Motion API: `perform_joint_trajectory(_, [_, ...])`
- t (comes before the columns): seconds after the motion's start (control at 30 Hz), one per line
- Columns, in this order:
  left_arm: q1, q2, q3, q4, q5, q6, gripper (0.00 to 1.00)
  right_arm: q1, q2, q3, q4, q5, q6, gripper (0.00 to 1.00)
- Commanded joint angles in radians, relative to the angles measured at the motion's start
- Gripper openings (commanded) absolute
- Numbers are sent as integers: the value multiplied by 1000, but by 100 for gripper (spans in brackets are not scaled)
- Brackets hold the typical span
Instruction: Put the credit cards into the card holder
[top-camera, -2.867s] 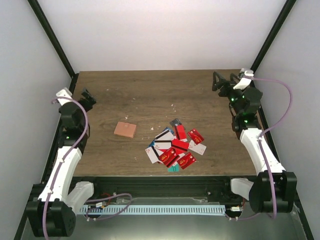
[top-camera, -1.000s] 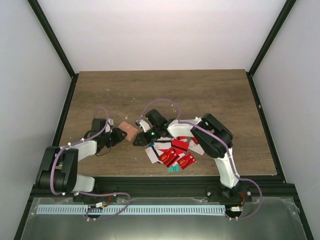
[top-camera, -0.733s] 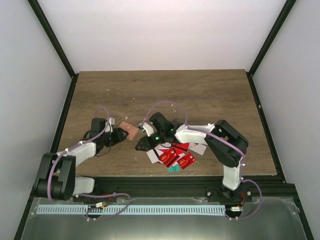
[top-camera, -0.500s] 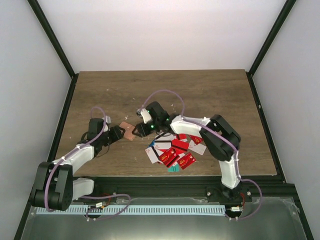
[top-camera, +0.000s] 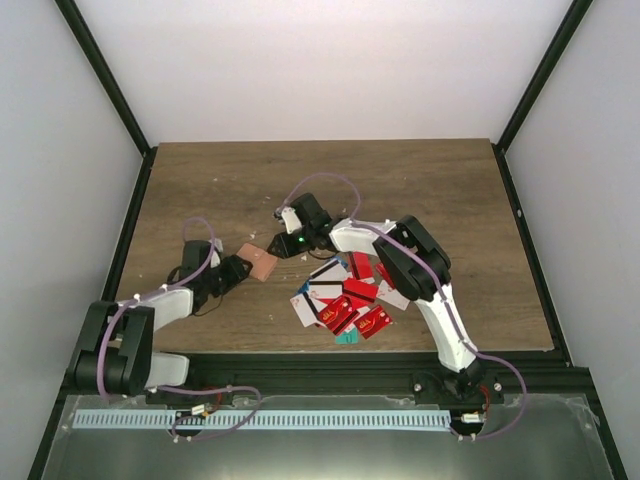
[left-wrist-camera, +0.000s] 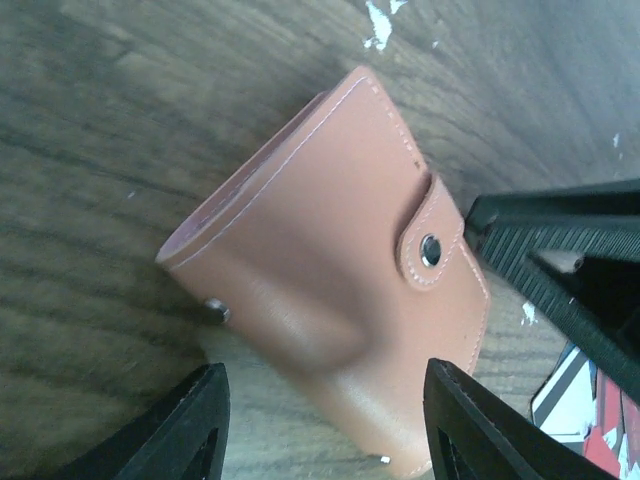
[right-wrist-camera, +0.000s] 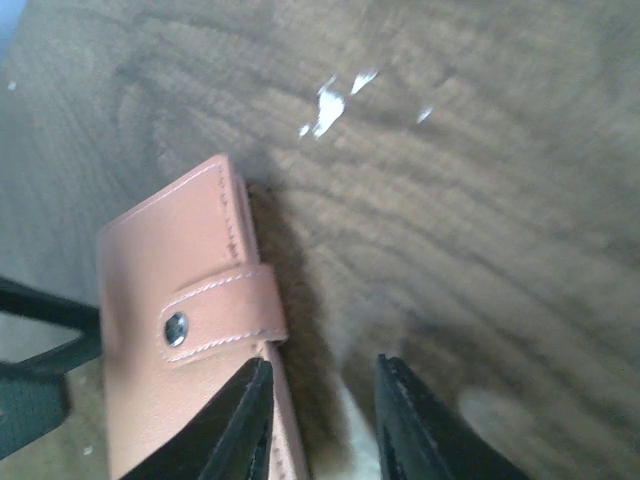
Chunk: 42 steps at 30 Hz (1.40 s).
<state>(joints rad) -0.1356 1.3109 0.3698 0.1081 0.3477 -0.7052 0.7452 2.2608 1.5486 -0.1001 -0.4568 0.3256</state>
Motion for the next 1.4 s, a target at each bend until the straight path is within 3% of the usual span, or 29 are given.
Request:
perform_joint_trajectory(0.0, [-2, 83, -15, 88, 33, -20, 54, 10, -11, -58, 24, -161, 28, 26])
perform_joint_trajectory(0.07, [-3, 117, -12, 120, 53, -16, 49, 10, -22, -86, 45, -203, 47, 20])
perform_joint_trajectory(0.23, [-4, 139, -12, 156, 96, -9, 21, 15, -75, -180, 84, -251, 89, 12])
perform_joint_trajectory(0.37, [-12, 91, -14, 130, 111, 16, 4, 26, -143, -263, 110, -279, 121, 11])
perform_joint_trajectory(0.5, [-27, 25, -1, 60, 133, 89, 4, 36, -243, -359, 117, -230, 100, 14])
perform_joint_trajectory(0.7, [-60, -129, 9, -69, 114, 136, 4, 36, -419, -442, 3, -40, 22, 27])
perform_joint_trajectory(0.97, [-193, -233, 37, -133, 20, 95, 4, 93, -580, -447, -85, 86, 39, 52])
perform_joint_trajectory(1.17, [-291, -254, 77, -167, -47, 54, 4, 155, -552, -397, -176, 248, 78, 55])
perform_joint_trajectory(1.37, [-352, -258, 112, -197, -78, 52, 4, 181, -541, -401, -178, 270, 106, 55])
